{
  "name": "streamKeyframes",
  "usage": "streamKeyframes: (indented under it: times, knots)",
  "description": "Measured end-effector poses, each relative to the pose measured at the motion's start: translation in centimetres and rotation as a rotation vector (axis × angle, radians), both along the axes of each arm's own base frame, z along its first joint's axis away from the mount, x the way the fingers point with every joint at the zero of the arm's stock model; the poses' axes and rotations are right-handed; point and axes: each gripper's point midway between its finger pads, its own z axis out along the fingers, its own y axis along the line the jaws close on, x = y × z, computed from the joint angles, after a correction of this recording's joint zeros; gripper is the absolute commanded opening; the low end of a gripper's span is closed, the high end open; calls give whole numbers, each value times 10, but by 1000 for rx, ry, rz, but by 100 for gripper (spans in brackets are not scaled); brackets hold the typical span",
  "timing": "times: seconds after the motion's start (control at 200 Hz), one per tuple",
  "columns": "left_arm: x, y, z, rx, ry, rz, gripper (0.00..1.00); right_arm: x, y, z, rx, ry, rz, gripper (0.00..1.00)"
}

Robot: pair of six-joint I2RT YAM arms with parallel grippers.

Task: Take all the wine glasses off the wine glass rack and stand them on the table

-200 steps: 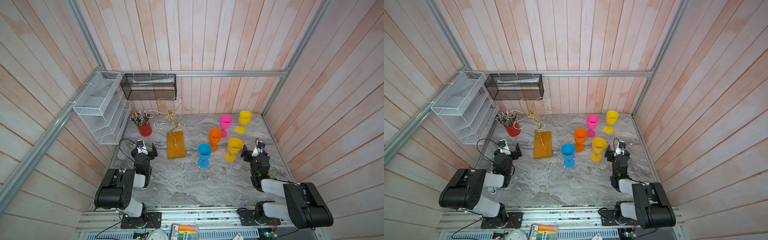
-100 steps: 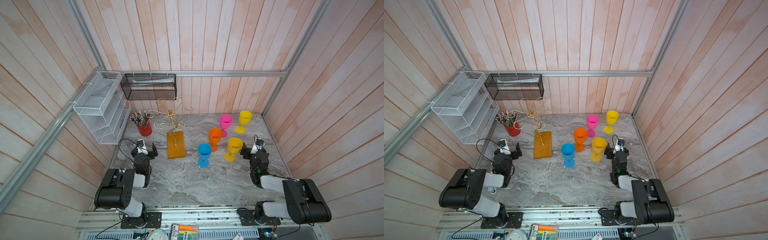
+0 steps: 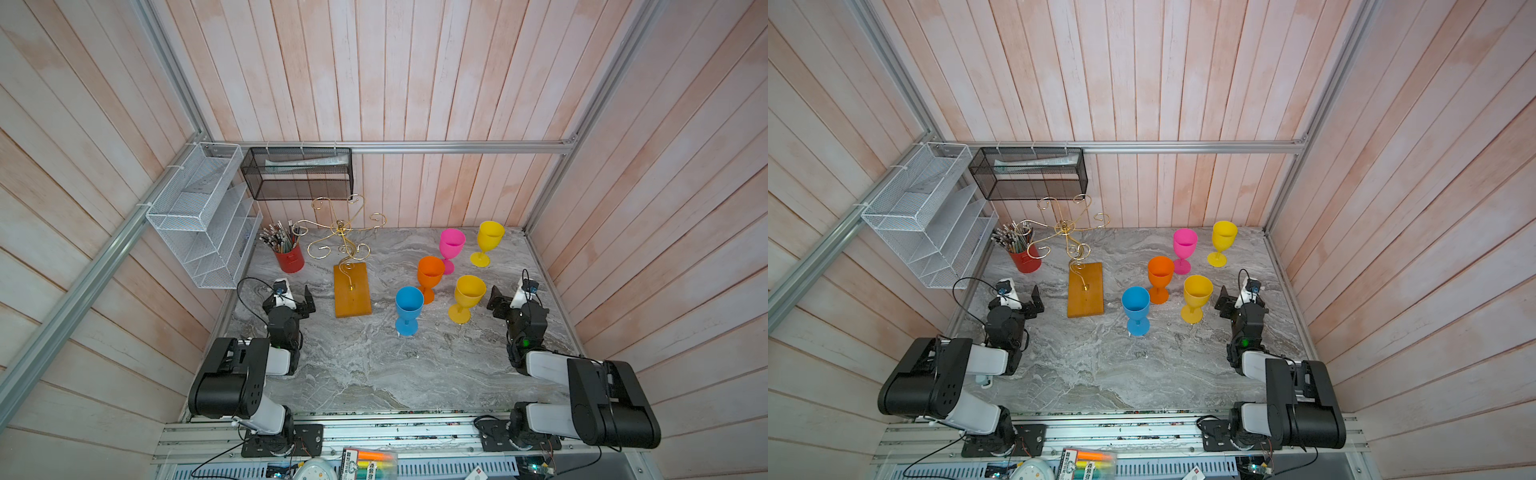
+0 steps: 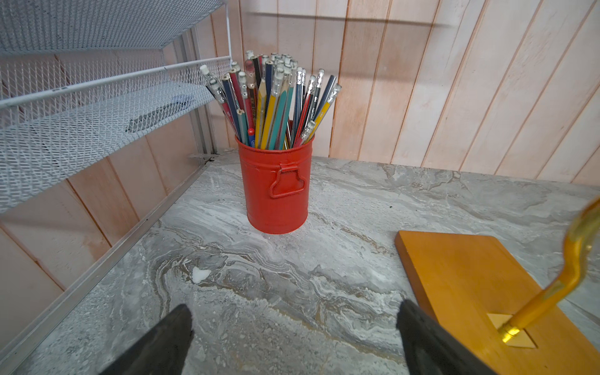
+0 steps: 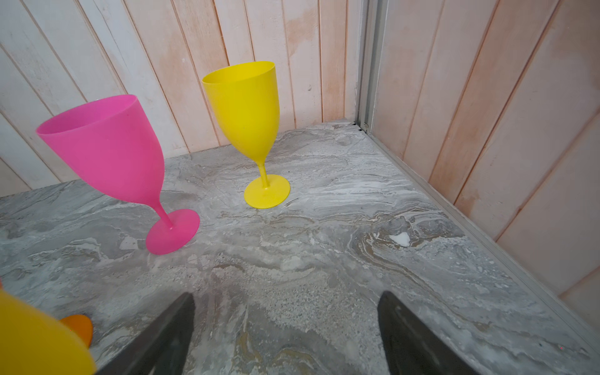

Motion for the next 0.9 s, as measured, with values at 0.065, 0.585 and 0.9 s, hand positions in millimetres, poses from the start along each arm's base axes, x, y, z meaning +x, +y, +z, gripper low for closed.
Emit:
streamKeyframes:
  times: [0.065, 0.585, 0.9]
  knots:
    - [0, 0, 0, 0, 0, 0, 100, -1, -1, 1, -12, -4, 1, 90]
    - [0, 0, 0, -4, 0, -13, 100, -1, -14, -20, -74, -30, -6, 98]
    - [0, 1, 0, -4, 0, -11, 100, 4, -5, -18, -102, -24, 24, 98]
